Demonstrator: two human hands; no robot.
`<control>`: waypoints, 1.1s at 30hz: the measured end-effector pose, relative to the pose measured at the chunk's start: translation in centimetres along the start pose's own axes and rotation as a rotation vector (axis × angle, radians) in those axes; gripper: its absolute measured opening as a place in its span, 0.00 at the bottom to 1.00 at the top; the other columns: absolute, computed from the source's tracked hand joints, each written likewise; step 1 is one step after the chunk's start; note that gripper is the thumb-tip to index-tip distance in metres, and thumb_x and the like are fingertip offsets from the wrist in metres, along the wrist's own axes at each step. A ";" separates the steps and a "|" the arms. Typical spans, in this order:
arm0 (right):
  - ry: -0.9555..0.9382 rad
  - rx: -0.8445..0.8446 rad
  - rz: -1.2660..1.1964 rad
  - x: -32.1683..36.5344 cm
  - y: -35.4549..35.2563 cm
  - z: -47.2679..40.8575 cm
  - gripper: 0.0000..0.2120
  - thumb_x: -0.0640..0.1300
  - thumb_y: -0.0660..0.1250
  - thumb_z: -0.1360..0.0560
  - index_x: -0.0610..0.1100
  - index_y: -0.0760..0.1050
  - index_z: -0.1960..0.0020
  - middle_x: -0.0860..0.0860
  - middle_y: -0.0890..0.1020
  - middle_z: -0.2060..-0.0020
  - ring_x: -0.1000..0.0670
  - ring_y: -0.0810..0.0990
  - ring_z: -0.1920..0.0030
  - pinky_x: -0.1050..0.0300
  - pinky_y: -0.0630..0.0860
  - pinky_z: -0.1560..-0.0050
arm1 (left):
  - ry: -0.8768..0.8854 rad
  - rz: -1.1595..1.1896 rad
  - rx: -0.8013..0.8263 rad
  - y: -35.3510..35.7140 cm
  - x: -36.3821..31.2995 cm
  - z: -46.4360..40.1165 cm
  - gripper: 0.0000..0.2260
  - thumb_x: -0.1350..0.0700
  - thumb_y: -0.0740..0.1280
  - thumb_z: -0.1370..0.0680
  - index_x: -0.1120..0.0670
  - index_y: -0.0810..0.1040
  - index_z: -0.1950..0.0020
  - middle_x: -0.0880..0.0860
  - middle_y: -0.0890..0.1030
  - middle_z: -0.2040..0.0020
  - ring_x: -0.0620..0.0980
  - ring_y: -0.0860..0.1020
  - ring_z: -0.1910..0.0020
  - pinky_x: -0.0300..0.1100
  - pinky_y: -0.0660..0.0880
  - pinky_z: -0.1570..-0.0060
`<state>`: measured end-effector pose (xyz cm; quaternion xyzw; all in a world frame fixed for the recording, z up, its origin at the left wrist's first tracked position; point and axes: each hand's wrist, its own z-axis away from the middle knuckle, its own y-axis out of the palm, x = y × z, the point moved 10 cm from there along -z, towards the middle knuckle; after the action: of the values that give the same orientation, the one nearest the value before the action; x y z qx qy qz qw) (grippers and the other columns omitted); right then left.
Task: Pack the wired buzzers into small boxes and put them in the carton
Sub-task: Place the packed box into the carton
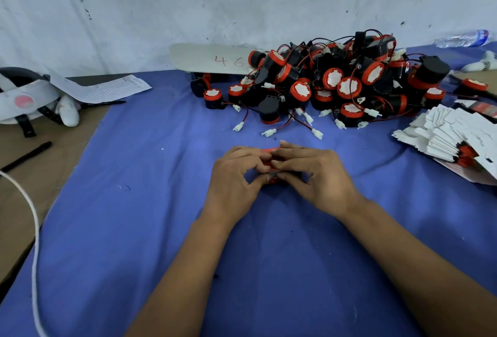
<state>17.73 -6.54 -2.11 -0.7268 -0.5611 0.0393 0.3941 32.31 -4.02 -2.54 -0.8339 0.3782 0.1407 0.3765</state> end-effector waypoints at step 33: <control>0.359 -0.006 0.354 5.0 -25.0 5.5 0.22 0.42 0.79 0.27 0.44 0.81 0.34 0.44 0.81 0.39 0.44 0.80 0.40 0.45 0.76 0.41 | 0.096 0.382 0.455 11.6 -17.0 -9.5 0.28 0.31 0.79 0.35 0.46 0.83 0.42 0.49 0.82 0.33 0.37 0.82 0.42 0.40 0.79 0.41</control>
<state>-2.82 2.05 11.49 -0.8102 -0.3465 -0.0238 0.4722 11.86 -7.06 6.61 -0.6473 0.5676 0.0811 0.5022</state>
